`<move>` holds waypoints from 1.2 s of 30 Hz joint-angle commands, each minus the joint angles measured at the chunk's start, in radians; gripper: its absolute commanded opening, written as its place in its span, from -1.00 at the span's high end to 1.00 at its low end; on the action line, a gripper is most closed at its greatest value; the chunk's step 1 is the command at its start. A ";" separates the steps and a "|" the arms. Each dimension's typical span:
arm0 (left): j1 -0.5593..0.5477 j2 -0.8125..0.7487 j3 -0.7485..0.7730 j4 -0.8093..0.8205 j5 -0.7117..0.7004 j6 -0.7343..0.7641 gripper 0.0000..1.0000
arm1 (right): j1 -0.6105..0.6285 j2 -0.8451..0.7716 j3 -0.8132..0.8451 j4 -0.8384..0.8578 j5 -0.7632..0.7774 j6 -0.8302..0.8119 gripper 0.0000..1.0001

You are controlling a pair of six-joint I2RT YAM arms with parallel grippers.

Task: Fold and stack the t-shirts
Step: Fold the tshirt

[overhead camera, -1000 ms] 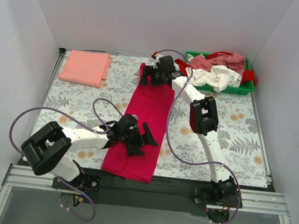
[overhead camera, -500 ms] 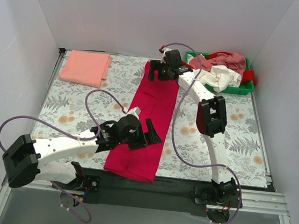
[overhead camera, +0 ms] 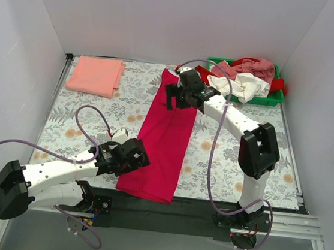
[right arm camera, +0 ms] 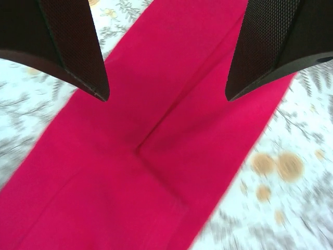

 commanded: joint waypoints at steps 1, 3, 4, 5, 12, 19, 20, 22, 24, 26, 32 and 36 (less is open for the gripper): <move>0.006 -0.049 -0.018 0.011 -0.041 0.020 -0.96 | 0.028 0.075 -0.051 -0.035 0.026 0.044 -0.97; 0.008 -0.056 -0.033 0.045 -0.031 0.044 -0.96 | 0.029 0.113 -0.042 -0.035 0.031 0.049 -0.97; 0.008 -0.055 -0.035 0.051 -0.026 0.049 -0.96 | 0.028 0.126 -0.036 -0.033 0.033 0.051 -0.97; 0.009 -0.052 -0.035 0.053 -0.025 0.052 -0.96 | 0.028 0.150 -0.030 -0.032 0.036 0.049 -0.97; 0.023 -0.009 -0.018 0.055 -0.031 0.060 -0.96 | 0.008 0.273 0.042 -0.033 0.039 0.051 -0.97; 0.055 0.005 -0.016 0.016 -0.029 0.037 -0.96 | -0.047 0.391 0.154 -0.035 -0.003 -0.031 -0.97; 0.064 -0.003 -0.018 0.016 -0.020 0.038 -0.96 | -0.054 0.423 0.173 -0.035 -0.018 -0.050 -0.97; 0.094 -0.009 -0.020 0.015 -0.006 0.049 -0.96 | -0.074 0.455 0.225 -0.033 -0.036 -0.066 -0.97; 0.115 -0.024 -0.026 0.011 0.009 0.055 -0.96 | -0.089 0.507 0.295 -0.033 -0.050 -0.103 -0.97; 0.144 -0.036 -0.044 0.031 0.030 0.067 -0.96 | -0.097 0.563 0.350 -0.033 -0.059 -0.161 -0.97; 0.279 -0.003 -0.119 0.166 0.201 0.166 -0.95 | -0.107 0.575 0.493 -0.041 -0.142 -0.207 -0.96; 0.287 0.036 -0.144 0.240 0.297 0.195 -0.73 | -0.107 0.451 0.438 -0.038 -0.171 -0.186 -0.97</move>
